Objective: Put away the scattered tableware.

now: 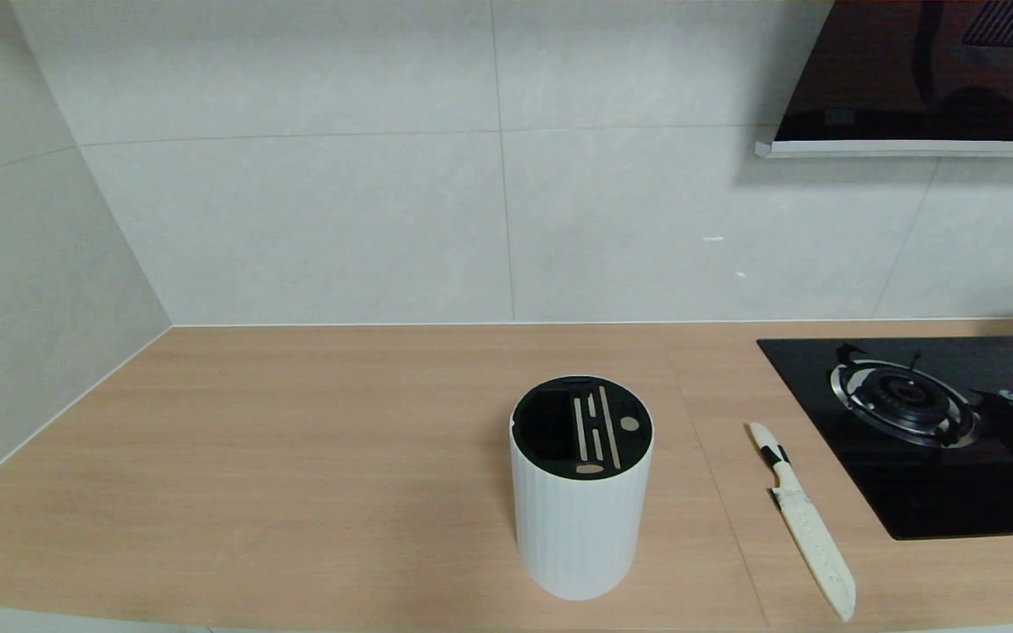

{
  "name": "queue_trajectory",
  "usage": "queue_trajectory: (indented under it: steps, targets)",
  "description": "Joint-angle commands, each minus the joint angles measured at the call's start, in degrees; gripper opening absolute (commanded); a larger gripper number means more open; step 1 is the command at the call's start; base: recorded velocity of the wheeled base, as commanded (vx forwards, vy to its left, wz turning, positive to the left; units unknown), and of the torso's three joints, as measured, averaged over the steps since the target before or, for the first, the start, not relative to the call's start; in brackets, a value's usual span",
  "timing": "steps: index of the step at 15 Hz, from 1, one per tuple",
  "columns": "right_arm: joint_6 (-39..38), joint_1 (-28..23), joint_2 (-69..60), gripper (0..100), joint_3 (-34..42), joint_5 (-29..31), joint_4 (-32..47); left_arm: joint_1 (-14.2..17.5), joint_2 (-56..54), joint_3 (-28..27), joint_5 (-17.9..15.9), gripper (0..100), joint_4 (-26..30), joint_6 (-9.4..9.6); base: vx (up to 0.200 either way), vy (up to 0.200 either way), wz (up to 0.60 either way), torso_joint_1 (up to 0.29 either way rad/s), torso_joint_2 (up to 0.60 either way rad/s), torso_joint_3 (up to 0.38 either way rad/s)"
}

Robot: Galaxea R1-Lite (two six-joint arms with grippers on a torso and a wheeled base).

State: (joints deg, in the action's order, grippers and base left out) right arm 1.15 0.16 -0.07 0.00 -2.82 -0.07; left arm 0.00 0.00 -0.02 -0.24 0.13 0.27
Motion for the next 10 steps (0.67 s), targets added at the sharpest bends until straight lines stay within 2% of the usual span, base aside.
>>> queue_trajectory:
  steps: [1, 2, 4, 6, 7, 8, 10]
  targets:
    - [0.52, 0.02, 0.07, 100, -0.70, 0.09, -1.16, 0.00, 0.09, 0.02, 0.07, 100, 0.04, 0.00, 0.000, 0.000, 0.00, 0.000, 0.00, 0.000]
    - [-0.62, 0.11, 0.16, 100, -4.75, -0.35, -3.18, 0.00, 0.09, 0.02, -0.02, 100, 0.04, 0.00, 0.000, 0.000, 0.00, 0.000, 0.00, 0.000]
    - [-1.23, 0.28, 5.79, 100, -11.51, -1.14, 1.92, 0.00, 0.09, 0.02, -0.02, 100, 0.04, 0.00, 0.000, 0.000, 0.00, 0.000, 0.00, 0.000]
    - [-1.23, 0.54, 13.52, 100, -15.29, -5.09, 4.20, 0.00, 0.09, 0.02, -0.02, 100, -0.05, 0.08, 0.000, 0.000, 0.00, 0.000, 0.00, 0.000]
    - [-1.23, 0.54, 13.52, 100, -15.29, -5.09, 4.20, 0.00, 0.09, 0.02, -0.02, 100, -0.05, 0.08, 0.000, 0.000, 0.00, 0.000, 0.00, 0.000]
    - [-1.32, 0.63, 22.75, 100, -17.14, -7.82, 3.94, 0.00, 0.09, 0.02, -0.02, 100, 0.04, 0.35, 0.000, 0.000, 0.00, 0.000, 0.00, 0.000]
    - [-1.32, 1.69, 31.54, 100, -19.07, -7.99, 3.85, 0.00, 0.09, 0.02, -0.02, 100, 0.04, 0.35, 0.000, 0.000, 0.00, 0.000, 0.00, 0.000]
